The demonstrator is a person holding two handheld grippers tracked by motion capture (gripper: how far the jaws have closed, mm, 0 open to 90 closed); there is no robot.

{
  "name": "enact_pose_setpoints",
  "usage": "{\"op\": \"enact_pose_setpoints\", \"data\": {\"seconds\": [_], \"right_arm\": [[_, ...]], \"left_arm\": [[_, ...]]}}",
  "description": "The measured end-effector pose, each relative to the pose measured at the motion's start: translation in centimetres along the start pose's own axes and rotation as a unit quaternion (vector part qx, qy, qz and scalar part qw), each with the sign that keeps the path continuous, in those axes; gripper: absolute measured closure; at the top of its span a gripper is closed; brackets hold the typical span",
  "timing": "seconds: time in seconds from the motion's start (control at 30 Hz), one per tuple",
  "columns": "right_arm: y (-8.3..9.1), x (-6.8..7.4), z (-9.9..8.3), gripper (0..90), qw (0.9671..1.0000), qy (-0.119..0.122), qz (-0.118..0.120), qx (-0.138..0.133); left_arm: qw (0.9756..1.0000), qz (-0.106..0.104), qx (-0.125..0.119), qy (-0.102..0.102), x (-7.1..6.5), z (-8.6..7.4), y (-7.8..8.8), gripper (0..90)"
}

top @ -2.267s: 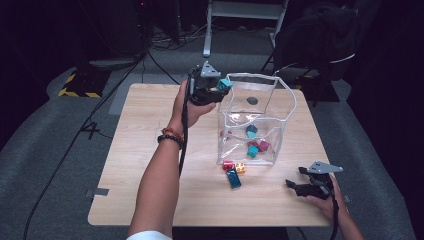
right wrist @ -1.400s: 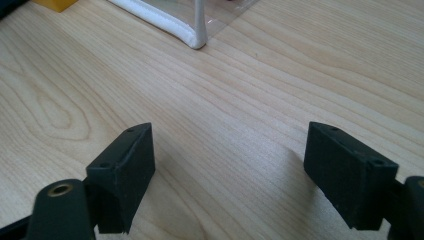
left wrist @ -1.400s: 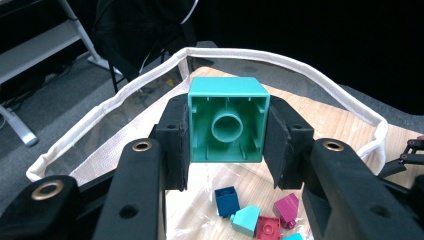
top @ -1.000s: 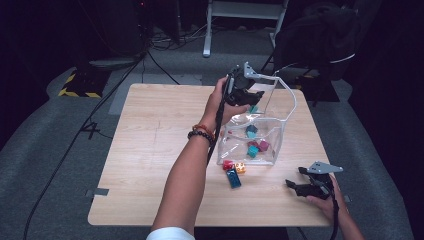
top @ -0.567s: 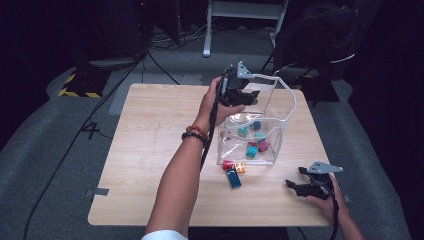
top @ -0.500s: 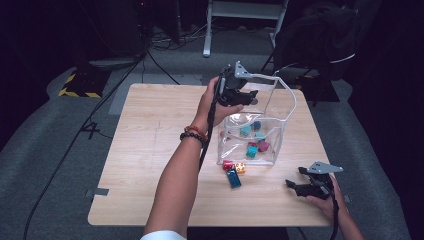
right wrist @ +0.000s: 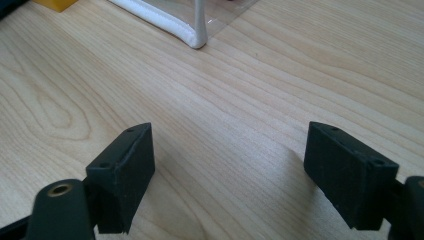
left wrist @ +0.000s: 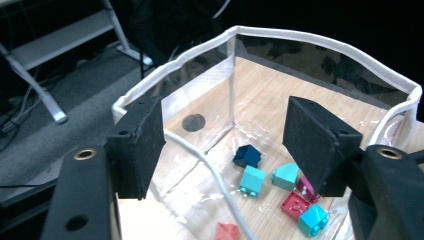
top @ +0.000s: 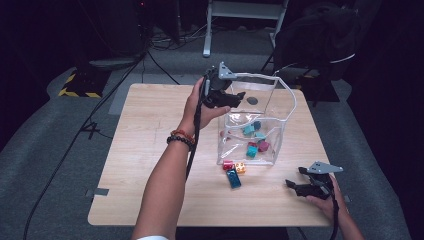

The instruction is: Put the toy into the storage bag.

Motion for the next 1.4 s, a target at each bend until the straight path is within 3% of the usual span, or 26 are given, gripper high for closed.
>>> {"op": "enact_pose_setpoints", "data": {"seconds": [0.13,0.33,0.5,0.73,1.07,1.2,1.4], "right_arm": [[0.0,0.0,0.0,20.7,1.0000,0.000,0.000,0.000],[0.0,0.0,0.0,20.5,1.0000,0.000,0.000,0.000],[0.0,0.0,0.0,20.5,1.0000,0.000,0.000,0.000],[0.0,0.0,0.0,20.4,1.0000,0.000,0.000,0.000],[0.0,0.0,0.0,20.3,1.0000,-0.001,0.000,0.000],[0.0,0.0,0.0,20.3,1.0000,-0.001,0.000,0.000],[0.0,0.0,0.0,20.2,1.0000,0.000,-0.001,0.000]], "left_arm": [[0.9999,0.006,0.008,-0.013,0.2,-0.6,1.1,30.2],[0.9996,0.011,0.018,-0.016,0.7,-2.0,2.7,27.6],[0.9992,0.019,0.028,-0.022,1.0,-3.8,3.9,27.6],[0.9987,0.010,0.046,-0.021,0.7,-6.8,5.2,25.6],[0.9966,-0.014,0.074,-0.032,-2.2,-12.7,5.8,22.7],[0.9944,-0.035,0.091,-0.041,-4.0,-15.1,6.0,22.1],[0.9909,-0.071,0.110,-0.029,-6.7,-18.4,5.8,22.2]]}}
Point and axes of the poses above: each handheld gripper's, and its own axes: y roughly backward along the jaws, z roughly out of its top, x roughly to its left, the point moved 4 cm from there along -y, roughly forward along the jaws, and after that the axes turned 10 degrees about -x, right-handed, at the moved point
